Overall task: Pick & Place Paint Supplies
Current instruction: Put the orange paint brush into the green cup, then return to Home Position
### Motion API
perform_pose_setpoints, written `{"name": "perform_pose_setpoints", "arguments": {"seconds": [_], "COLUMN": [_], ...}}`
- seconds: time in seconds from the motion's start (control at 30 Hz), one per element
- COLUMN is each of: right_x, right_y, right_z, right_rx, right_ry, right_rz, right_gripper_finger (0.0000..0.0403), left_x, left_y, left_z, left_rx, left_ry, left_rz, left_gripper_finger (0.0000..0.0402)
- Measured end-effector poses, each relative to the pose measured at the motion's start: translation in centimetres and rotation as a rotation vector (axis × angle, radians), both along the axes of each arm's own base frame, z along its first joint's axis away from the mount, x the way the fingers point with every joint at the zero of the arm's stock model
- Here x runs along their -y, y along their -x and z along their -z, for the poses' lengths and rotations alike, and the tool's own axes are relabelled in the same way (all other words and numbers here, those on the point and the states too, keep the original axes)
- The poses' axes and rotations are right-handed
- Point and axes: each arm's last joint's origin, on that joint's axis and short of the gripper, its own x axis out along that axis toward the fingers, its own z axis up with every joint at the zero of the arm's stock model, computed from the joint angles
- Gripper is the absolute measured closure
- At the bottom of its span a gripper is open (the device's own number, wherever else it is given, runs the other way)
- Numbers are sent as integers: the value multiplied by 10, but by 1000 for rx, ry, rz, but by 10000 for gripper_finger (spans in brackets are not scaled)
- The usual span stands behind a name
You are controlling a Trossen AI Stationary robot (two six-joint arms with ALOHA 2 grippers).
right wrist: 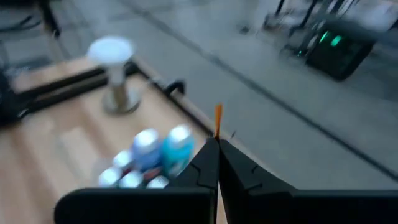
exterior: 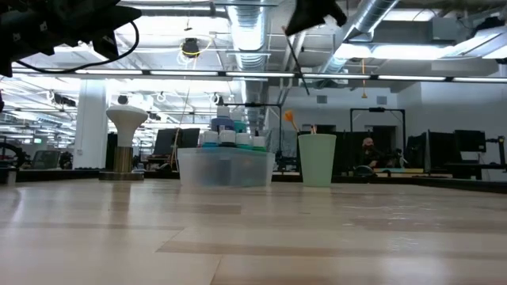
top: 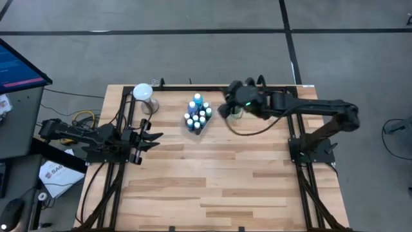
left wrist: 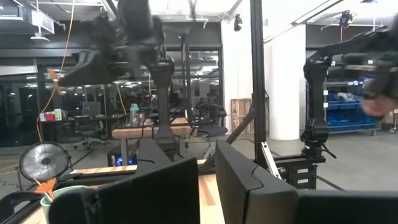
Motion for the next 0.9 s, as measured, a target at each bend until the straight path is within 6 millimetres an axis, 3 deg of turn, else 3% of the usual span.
{"name": "perform_pose_setpoints", "arguments": {"seconds": [0.13, 0.37, 0.47, 0.6, 0.9], "right_x": [25, 51, 55, 58, 56], "right_y": [28, 61, 66, 71, 74], "right_z": [14, 67, 92, 111, 125], "right_rx": [90, 127, 115, 126, 70], "right_ry": [64, 39, 24, -8, -81], "right_rz": [36, 74, 90, 101, 75], "right_gripper_finger": [403, 403, 403, 403, 377], "left_x": [0, 0, 0, 0, 0], "left_y": [0, 0, 0, 0, 0], "left_z": [0, 0, 0, 0, 0], "left_rx": [0, 0, 0, 0, 0], "left_ry": [0, 0, 0, 0, 0], "left_rz": [1, 0, 0, 0, 0], "left_gripper_finger": [401, 401, 401, 401, 401]}}
